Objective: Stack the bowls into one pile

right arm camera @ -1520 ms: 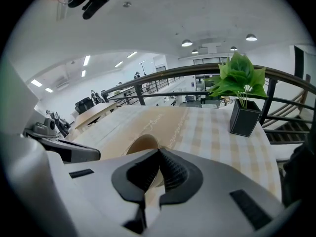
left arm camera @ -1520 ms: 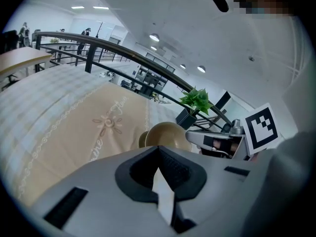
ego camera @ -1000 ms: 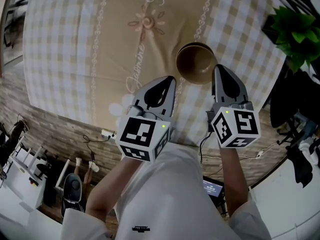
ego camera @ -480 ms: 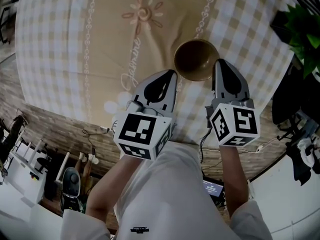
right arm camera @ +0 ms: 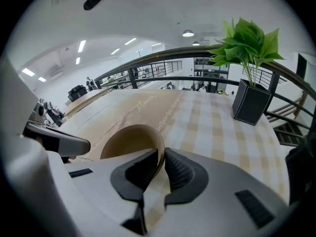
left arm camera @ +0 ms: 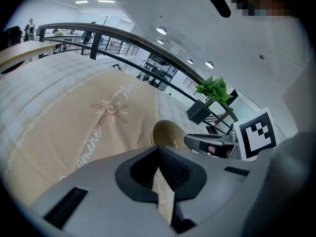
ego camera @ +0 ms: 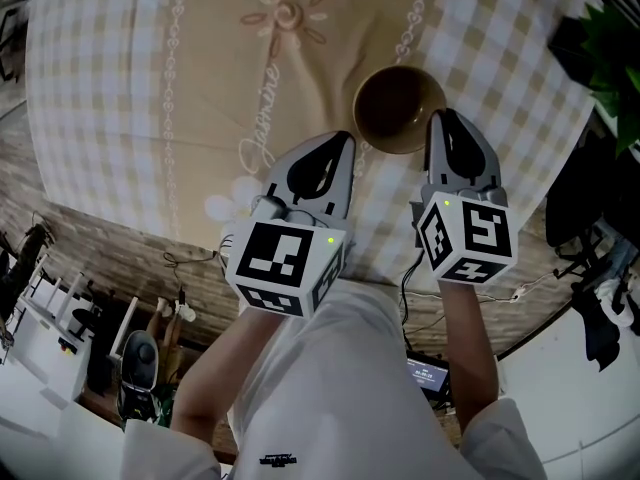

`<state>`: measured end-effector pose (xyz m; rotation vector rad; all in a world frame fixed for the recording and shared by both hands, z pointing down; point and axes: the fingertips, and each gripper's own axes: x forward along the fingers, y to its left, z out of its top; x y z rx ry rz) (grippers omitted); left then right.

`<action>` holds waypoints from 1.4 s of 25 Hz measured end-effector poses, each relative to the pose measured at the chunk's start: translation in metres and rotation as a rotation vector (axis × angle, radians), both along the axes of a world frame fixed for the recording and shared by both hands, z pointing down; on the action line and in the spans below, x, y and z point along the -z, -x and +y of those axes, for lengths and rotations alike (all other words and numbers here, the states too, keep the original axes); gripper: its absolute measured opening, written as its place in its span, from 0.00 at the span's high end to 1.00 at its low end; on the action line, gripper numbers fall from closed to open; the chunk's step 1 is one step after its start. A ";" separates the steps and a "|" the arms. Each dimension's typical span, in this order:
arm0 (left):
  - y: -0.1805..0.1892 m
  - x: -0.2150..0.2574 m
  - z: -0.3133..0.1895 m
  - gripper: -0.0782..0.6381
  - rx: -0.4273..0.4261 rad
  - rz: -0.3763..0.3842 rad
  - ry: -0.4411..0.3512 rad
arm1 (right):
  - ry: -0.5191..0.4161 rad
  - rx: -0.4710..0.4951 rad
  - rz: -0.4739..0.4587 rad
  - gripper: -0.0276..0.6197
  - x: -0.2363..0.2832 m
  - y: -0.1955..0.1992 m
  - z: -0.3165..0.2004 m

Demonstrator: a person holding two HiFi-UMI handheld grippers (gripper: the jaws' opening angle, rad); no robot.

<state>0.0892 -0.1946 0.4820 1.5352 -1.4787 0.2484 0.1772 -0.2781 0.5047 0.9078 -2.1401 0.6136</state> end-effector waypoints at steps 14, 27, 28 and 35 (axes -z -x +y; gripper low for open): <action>0.001 0.018 0.008 0.86 0.012 -0.033 -0.033 | -0.061 -0.008 0.002 0.90 0.021 -0.010 0.005; -0.012 0.070 0.022 0.86 0.005 -0.086 -0.124 | -0.151 0.048 -0.048 0.90 0.077 -0.022 0.029; -0.014 0.075 0.024 0.86 0.005 -0.089 -0.131 | -0.165 0.052 -0.049 0.90 0.082 -0.024 0.032; -0.032 0.105 0.046 0.86 0.015 -0.106 -0.171 | -0.236 0.066 -0.110 0.90 0.119 -0.040 0.057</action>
